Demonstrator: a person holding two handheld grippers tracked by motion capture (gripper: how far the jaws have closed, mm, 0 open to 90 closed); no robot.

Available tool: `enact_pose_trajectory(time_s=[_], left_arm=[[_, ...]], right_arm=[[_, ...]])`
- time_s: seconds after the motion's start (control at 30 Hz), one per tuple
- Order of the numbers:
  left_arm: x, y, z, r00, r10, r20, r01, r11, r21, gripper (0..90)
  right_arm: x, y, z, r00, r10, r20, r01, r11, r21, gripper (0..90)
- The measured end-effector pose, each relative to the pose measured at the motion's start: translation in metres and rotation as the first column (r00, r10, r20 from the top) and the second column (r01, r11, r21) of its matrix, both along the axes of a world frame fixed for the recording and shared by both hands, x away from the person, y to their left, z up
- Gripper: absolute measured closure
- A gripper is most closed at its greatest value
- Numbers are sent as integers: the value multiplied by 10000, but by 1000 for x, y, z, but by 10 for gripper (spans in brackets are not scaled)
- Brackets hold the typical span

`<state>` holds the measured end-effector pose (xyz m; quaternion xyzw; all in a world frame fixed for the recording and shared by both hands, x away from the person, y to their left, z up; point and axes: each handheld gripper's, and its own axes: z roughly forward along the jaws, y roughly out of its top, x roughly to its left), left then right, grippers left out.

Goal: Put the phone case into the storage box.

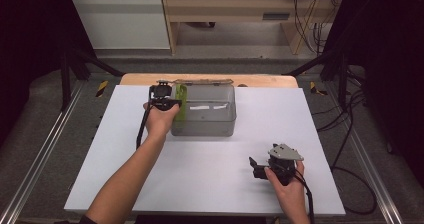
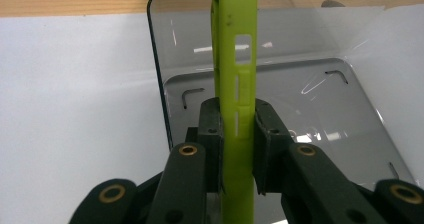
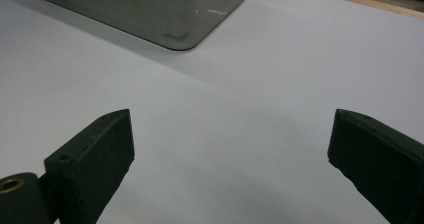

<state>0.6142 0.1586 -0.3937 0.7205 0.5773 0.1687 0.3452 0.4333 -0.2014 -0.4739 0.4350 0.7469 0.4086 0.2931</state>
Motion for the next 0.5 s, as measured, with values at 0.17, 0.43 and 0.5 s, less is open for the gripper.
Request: enact_pose_trajectory(time_s=[0.17,0.43,0.5], left_arm=[[0,-1,0,10000,16,10,-16,10000,-9,768],[2,1,-1,9999,152,-29,-152,9999,-52,767],[2,1,-1,9999,155,-36,-155,9998,-80,767]], right_arm=[[0,0,0,10000,1,-17,-1,10000,3,52],[0,0,0,10000,-3,-28,3,10000,5,52],[0,0,-1,10000,-11,-62,11,10000,10,52]])
